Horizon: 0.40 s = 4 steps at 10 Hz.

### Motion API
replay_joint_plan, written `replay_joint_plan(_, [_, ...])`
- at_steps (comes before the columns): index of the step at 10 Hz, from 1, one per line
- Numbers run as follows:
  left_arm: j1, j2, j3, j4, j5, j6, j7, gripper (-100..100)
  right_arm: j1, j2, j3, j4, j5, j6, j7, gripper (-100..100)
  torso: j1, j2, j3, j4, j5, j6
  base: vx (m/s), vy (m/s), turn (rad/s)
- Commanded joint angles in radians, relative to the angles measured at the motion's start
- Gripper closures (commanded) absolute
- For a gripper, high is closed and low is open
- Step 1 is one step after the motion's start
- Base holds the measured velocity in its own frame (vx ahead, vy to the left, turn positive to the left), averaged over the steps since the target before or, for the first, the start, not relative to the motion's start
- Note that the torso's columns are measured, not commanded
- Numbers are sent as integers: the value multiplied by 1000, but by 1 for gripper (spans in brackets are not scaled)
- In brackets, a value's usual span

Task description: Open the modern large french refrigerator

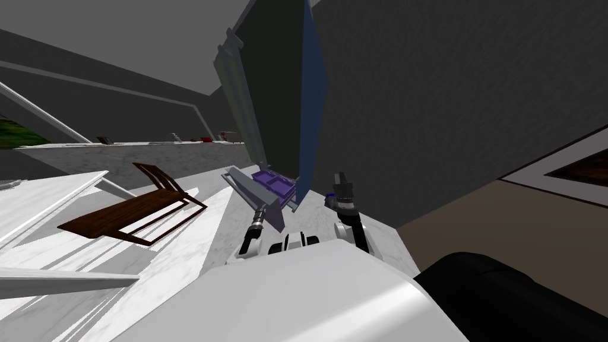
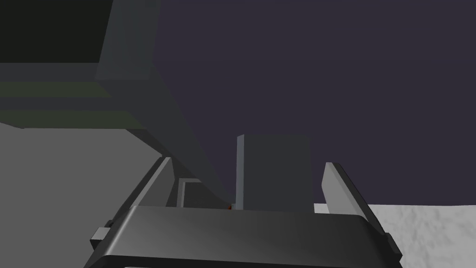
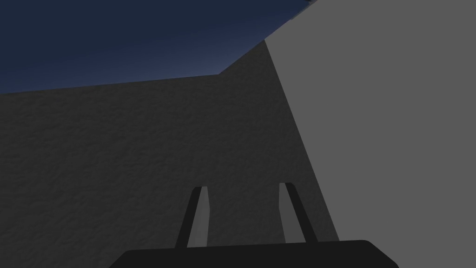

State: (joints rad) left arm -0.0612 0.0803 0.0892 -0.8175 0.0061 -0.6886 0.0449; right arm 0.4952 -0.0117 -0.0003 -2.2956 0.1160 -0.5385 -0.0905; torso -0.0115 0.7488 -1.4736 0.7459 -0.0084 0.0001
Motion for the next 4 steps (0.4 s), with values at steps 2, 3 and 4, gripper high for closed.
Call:
replay_joint_plan(2, [5, 0, 1, 5, 1, 1, 2, 0, 0, 0, 0, 0, 0, 0, 0, 0, 2, -4, -2, -3, 1, 0, 5, 8, 1])
replay_joint_plan(3, [6, 0, 2, 7, 2, 1, 3, 0, 0, 0, 0, 0, 0, 0, 0, 0, 3, -5, -2, -4, 2, 0, 5, 6, 0])
replay_joint_plan(4, [8, 0, 2, 9, 2, 1, 4, 0, 0, 0, 0, 0, 0, 0, 0, 0, 3, -6, -3, -4, 2, 0, 4, 5, 0])
